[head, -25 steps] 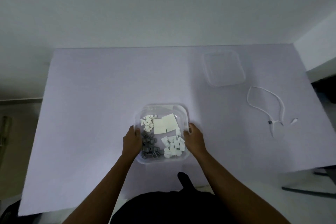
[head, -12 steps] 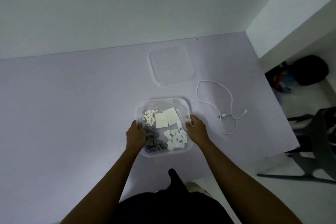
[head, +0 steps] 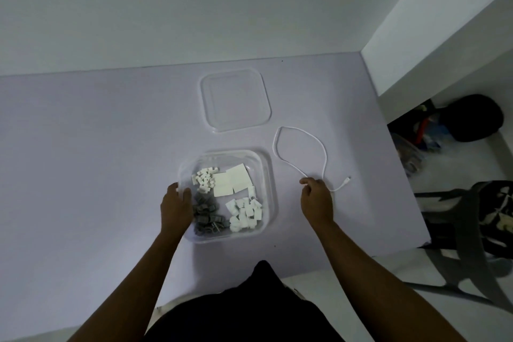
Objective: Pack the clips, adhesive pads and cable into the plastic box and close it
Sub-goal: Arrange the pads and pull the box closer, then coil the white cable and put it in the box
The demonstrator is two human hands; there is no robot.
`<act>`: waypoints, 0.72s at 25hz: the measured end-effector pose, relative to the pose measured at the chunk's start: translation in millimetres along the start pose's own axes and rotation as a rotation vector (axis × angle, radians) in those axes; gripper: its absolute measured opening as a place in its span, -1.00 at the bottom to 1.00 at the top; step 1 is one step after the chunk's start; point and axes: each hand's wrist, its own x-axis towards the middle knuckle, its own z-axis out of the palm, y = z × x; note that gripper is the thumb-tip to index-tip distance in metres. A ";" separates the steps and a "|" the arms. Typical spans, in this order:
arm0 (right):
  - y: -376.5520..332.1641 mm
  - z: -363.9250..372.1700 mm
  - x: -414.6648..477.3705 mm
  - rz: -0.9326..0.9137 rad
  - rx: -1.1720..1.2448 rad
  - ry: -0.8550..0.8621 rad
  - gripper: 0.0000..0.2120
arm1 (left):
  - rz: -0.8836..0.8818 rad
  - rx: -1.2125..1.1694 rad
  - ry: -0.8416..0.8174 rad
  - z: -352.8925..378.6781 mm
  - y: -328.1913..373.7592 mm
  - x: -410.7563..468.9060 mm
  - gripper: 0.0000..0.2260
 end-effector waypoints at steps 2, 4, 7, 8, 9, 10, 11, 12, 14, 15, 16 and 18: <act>5.1 -6.9 6.4 0.008 0.009 0.068 -0.84 | -0.004 0.023 0.085 -2.0 6.6 -2.4 -0.55; 7.5 -16.1 7.6 0.083 0.094 0.141 -0.91 | 0.037 0.085 0.166 -2.0 17.8 -7.6 -0.52; 25.1 -20.0 -6.8 0.065 -0.002 -0.001 -0.85 | 0.221 0.152 0.257 -0.6 40.6 -15.9 -0.56; 34.8 -15.9 -13.8 0.038 -0.121 -0.075 -0.82 | 0.303 0.164 0.265 1.2 49.6 -19.8 -0.58; 39.7 -11.7 -19.6 0.014 -0.240 -0.133 -0.83 | 0.378 0.165 0.256 4.0 57.9 -22.4 -0.62; 39.4 -9.7 -23.7 -0.009 -0.309 -0.164 -0.83 | 0.445 0.150 0.225 7.4 66.8 -25.4 -0.65; 33.6 -10.3 -26.5 -0.036 -0.299 -0.175 -0.80 | 0.508 0.117 0.168 11.0 76.6 -29.4 -0.68; 23.7 -12.4 -27.9 -0.065 -0.224 -0.182 -0.74 | 0.571 0.077 0.088 14.9 86.5 -33.9 -0.69; -13.6 -30.4 -30.5 -0.099 0.030 -0.229 -0.64 | 0.727 0.063 -0.094 22.4 105.6 -44.7 -0.64; -36.1 -43.7 -31.3 -0.110 0.128 -0.286 -0.63 | 0.821 0.107 -0.163 26.7 113.9 -49.0 -0.60; -58.7 -58.0 -32.2 -0.126 0.190 -0.352 -0.65 | 0.915 0.162 -0.211 31.3 122.3 -52.5 -0.57; -104.5 -89.3 -37.2 -0.172 0.278 -0.448 -0.72 | 1.061 0.262 -0.236 37.1 139.8 -58.6 -0.56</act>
